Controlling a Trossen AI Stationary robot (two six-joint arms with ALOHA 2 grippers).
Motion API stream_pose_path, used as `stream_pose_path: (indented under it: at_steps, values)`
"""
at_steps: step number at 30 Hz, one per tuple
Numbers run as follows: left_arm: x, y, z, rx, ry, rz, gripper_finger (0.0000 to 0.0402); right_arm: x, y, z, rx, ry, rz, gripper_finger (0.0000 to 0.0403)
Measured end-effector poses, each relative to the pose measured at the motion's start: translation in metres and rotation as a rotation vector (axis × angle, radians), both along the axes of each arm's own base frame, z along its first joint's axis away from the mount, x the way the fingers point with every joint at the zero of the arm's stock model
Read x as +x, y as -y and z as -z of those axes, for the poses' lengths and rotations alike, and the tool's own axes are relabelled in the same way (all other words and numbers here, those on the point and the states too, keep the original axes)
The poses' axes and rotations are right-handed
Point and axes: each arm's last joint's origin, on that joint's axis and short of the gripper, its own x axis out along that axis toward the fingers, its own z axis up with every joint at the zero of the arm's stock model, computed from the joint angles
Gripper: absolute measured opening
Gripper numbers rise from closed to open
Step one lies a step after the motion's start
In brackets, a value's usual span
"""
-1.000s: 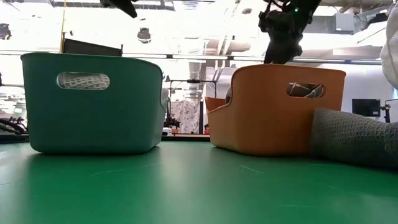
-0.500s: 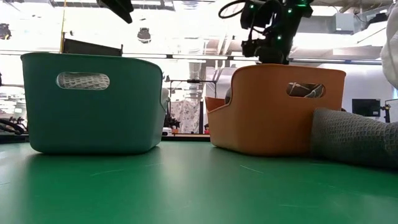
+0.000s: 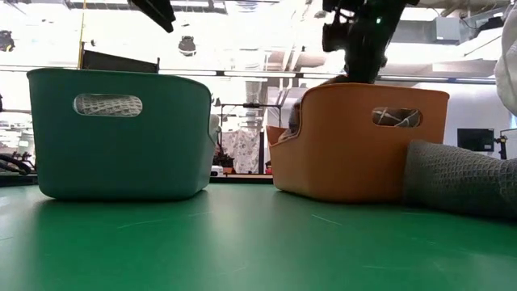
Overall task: Sort towels by color in basket
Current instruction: Adjust the gray patterned towel in the orange bin
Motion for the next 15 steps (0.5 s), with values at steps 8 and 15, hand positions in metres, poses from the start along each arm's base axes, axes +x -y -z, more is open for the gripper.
stream_pose_path:
  at_steps: [8,15]
  values:
    - [0.004,-0.002,-0.004,0.055,0.041,-0.004,0.0224,0.025,-0.042,0.039,0.04,-0.144,-0.163,0.0035]
    - [0.004,0.0,-0.004,0.038,0.061,-0.013,0.0224,0.044,-0.042,0.09,0.066,-0.336,-0.116,0.0034]
